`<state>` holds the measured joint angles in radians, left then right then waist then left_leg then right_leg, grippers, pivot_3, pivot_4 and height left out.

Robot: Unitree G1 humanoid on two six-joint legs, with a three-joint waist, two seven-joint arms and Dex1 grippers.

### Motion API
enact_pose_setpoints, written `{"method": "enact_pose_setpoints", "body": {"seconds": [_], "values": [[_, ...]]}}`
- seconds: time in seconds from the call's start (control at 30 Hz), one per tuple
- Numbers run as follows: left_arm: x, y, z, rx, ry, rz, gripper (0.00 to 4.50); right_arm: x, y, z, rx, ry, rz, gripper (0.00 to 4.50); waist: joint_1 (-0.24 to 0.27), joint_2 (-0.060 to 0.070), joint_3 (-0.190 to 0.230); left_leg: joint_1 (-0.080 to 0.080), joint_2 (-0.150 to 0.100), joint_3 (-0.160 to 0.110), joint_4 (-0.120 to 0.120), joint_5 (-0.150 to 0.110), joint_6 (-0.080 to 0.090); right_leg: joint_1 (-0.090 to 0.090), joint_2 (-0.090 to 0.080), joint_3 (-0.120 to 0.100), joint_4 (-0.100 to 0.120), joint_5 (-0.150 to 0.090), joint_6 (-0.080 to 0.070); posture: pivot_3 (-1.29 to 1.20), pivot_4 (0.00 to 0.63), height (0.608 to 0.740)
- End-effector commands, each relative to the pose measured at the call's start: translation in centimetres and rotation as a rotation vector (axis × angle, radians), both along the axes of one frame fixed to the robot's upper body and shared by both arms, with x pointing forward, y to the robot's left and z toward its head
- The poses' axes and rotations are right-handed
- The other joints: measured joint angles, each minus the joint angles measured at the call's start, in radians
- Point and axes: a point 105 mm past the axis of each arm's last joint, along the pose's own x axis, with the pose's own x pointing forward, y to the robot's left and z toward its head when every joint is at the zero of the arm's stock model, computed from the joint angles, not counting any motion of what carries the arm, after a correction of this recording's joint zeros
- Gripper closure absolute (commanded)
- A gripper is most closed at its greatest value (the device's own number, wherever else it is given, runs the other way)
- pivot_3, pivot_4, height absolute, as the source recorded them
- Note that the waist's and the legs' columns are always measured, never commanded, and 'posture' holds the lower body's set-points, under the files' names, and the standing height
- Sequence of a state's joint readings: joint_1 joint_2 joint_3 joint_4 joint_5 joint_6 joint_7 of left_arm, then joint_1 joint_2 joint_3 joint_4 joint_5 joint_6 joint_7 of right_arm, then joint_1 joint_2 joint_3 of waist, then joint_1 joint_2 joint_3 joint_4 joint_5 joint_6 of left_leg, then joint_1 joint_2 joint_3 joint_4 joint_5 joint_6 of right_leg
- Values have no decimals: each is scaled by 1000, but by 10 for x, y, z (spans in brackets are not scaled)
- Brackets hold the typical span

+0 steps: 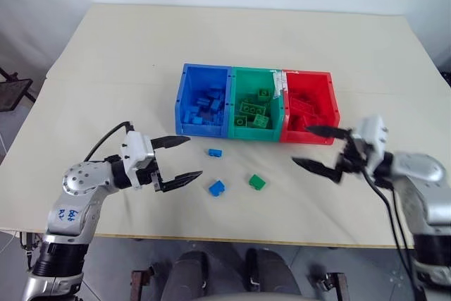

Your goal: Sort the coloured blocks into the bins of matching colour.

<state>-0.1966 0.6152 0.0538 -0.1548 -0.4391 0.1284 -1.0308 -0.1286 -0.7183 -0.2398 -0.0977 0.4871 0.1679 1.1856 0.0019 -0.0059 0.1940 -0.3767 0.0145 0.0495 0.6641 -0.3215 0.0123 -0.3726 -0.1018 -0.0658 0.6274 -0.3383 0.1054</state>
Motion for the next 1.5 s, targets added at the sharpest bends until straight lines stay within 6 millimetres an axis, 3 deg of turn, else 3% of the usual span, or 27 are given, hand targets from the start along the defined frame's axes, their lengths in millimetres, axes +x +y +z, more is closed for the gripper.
{"method": "enact_pose_setpoints", "body": {"seconds": [0.03,0.17,0.27,0.33,0.37,0.53,0.7,0.87,1.03,1.13,1.33,1.43,1.5], "values": [[-1,-11,-4,58,-25,-100,0,-27,-44,-3,-90,-61,-63,39,0,0,0,1,0,1,0,0,0,0,0,1,0,0,0,0,150,740],[1,-22,-8,93,-36,-168,0,-47,-84,-22,-155,-43,-163,39,-6,0,0,5,0,5,0,0,1,2,0,4,-1,0,0,0,150,740],[6,-27,-1,64,-60,-169,0,-51,-99,-29,-168,-38,-206,39,-16,0,0,8,1,10,0,1,1,2,1,8,-1,0,0,0,150,740],[9,-27,1,49,-73,-162,0,-51,-98,-30,-162,-33,-196,39,-16,0,0,8,1,10,0,2,2,2,1,10,0,1,-1,0,150,740],[10,-25,1,45,-71,-152,0,-50,-92,-30,-153,-37,-174,39,-17,0,0,9,1,10,0,2,1,2,1,10,0,1,-1,0,150,740],[9,-1,-7,56,-53,-77,0,-30,-22,-26,-56,31,10,39,-33,0,0,9,3,11,0,3,0,-1,1,11,2,2,-3,0,150,740],[-4,23,-20,78,-7,-25,0,-8,34,-31,-92,118,43,39,-28,0,0,7,3,9,0,3,-2,-4,0,10,6,2,-3,0,150,740],[-12,40,-27,82,-3,55,0,-1,72,-41,-91,193,92,39,-15,0,0,4,2,4,-1,2,-2,-4,-3,6,1,2,-4,0,150,740],[-18,40,-26,67,9,85,0,-1,96,-62,-109,239,128,39,-10,1,1,2,1,2,-1,0,0,-4,-5,1,0,2,-3,0,150,740],[-19,39,-22,53,2,100,0,-1,102,-66,-85,242,135,678,-10,1,1,2,1,2,-1,0,0,-4,-5,0,0,2,-3,0,150,740],[-18,35,-17,32,-6,110,0,3,104,-64,-68,207,123,2724,-10,1,1,2,1,3,-1,0,0,-3,-5,-2,0,2,-3,0,150,740],[-15,30,-7,-11,-26,119,0,17,105,-34,6,138,101,3648,-10,1,1,2,1,3,-1,0,0,-3,-5,-3,0,2,-3,0,150,740],[-14,27,0,-54,-30,133,0,35,105,-8,67,91,50,3648,-18,1,1,2,1,4,-1,1,0,-4,-6,-3,1,2,-3,0,150,740]]}}
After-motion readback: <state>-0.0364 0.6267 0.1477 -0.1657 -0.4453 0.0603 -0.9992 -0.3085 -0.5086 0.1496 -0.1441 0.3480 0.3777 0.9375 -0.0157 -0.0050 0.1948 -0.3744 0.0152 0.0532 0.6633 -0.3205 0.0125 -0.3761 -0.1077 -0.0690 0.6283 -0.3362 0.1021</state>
